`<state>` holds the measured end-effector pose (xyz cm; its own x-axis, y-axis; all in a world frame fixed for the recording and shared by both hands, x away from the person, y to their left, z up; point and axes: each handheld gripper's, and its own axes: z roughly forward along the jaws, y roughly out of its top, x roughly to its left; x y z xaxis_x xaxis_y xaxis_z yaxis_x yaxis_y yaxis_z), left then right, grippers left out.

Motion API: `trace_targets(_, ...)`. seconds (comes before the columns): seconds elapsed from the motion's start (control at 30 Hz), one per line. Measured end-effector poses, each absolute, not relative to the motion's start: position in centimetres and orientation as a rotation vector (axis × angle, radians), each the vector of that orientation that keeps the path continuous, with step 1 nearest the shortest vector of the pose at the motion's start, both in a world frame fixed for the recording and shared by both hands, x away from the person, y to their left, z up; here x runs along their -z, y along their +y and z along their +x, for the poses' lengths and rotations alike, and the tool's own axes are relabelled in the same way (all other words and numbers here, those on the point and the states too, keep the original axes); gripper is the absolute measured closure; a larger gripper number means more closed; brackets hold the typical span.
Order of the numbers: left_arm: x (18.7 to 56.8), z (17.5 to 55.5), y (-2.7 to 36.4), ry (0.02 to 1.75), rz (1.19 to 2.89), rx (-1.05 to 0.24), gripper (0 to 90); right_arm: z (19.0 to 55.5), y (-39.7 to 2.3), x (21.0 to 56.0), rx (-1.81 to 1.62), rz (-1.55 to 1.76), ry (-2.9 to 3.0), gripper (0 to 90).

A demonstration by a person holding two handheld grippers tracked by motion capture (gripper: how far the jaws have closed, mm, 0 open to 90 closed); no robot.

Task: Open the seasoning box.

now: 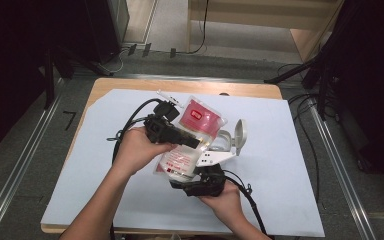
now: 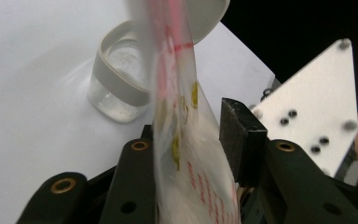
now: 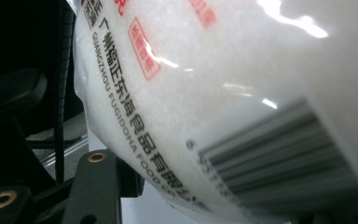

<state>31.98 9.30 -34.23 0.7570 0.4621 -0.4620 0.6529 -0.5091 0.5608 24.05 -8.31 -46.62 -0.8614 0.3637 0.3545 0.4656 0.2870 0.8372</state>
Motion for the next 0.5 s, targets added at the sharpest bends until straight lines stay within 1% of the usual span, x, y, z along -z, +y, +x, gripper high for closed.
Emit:
trace_targets(0.03,34.09,32.04,9.6,0.829,2.219,0.339,66.0,23.98,-8.45,46.5,1.648,-0.782,-2.429,52.3)
trace_targets(0.07,34.09,32.04,9.6,0.829,2.219,0.339,67.5,23.98,-8.45,46.5,1.648,-0.782,-2.429,52.3)
trace_targets(0.1,34.04,31.94,9.73,0.827,2.228,0.329,70.3,23.96,-8.57,46.47,1.667,-0.776,-2.409,54.9)
trace_targets(0.13,34.04,31.94,9.73,0.827,2.228,0.329,72.2,23.96,-8.57,46.47,1.667,-0.776,-2.409,54.9)
trace_targets(0.17,33.89,31.9,9.91,0.831,2.23,0.34,76.9,23.86,-8.47,46.35,1.666,-0.774,-2.444,54.8)
trace_targets(0.23,33.82,31.9,9.92,0.834,2.23,0.341,78.6,23.74,-8.37,46.27,1.668,-0.767,-2.468,54.8)
trace_targets(0.37,33.83,31.79,9.57,0.879,2.184,0.329,86.5,23.63,-8.15,46.01,1.677,-0.81,-2.472,54.3)
trace_targets(0.5,34.05,31.74,9.19,0.898,2.168,0.319,88.2,23.62,-7.95,45.92,1.656,-0.832,-2.49,53.6)
